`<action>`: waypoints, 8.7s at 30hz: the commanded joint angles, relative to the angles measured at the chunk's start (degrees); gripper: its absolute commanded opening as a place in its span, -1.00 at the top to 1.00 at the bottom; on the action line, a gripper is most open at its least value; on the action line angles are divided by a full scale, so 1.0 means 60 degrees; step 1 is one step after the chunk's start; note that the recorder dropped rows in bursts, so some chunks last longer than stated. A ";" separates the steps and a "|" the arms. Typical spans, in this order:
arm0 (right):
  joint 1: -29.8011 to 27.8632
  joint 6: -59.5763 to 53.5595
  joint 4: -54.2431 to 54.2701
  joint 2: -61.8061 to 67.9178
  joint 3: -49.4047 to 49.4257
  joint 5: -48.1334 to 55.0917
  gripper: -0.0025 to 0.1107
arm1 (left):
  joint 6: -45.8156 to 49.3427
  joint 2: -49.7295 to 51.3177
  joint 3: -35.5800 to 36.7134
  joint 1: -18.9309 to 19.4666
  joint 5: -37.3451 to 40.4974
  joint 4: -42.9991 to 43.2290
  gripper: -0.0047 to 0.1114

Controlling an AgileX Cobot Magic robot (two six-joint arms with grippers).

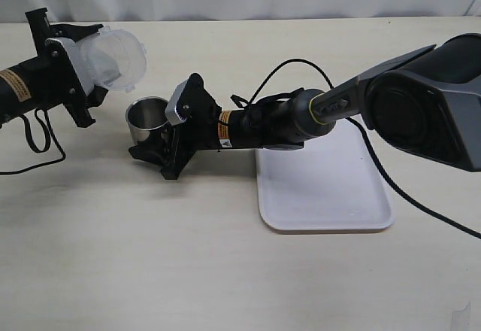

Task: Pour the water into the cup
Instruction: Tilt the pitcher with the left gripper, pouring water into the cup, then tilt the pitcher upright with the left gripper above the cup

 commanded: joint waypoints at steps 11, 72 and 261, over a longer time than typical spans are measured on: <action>-0.0036 0.0101 -0.0049 0.0028 -0.0004 0.0195 0.88 | 0.0281 -0.0052 -0.0100 -0.0050 -0.0471 0.0360 0.92; -0.0036 0.0146 -0.0049 0.0028 -0.0004 0.0195 0.88 | 0.2499 -0.0052 -0.0205 -0.0176 -0.0564 -0.0146 0.92; -0.0018 0.0165 -0.0049 0.0028 -0.0004 0.0195 0.88 | 0.5640 -0.0052 0.0004 -0.0459 -0.1635 -0.0306 0.92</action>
